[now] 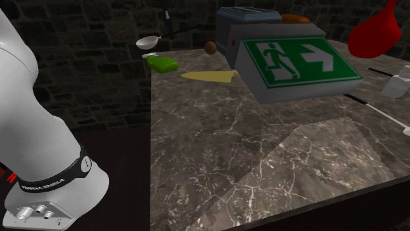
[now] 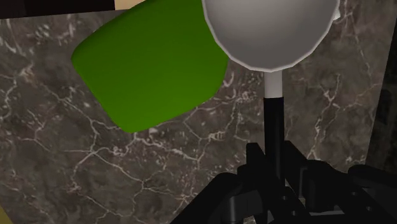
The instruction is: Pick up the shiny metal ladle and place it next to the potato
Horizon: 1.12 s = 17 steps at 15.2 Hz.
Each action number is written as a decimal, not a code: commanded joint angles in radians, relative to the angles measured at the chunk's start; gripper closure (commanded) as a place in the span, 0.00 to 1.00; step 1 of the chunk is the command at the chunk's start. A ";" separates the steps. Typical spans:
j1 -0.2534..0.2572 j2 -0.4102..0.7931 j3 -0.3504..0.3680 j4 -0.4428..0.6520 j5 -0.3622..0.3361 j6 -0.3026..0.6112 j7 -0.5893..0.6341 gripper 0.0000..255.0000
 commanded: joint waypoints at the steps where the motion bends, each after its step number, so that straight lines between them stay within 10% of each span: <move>1: 0.002 0.013 -0.001 -0.017 -0.014 0.026 0.011 1.00; 17: 0.035 0.138 -0.035 -0.100 -0.153 0.196 0.111 1.00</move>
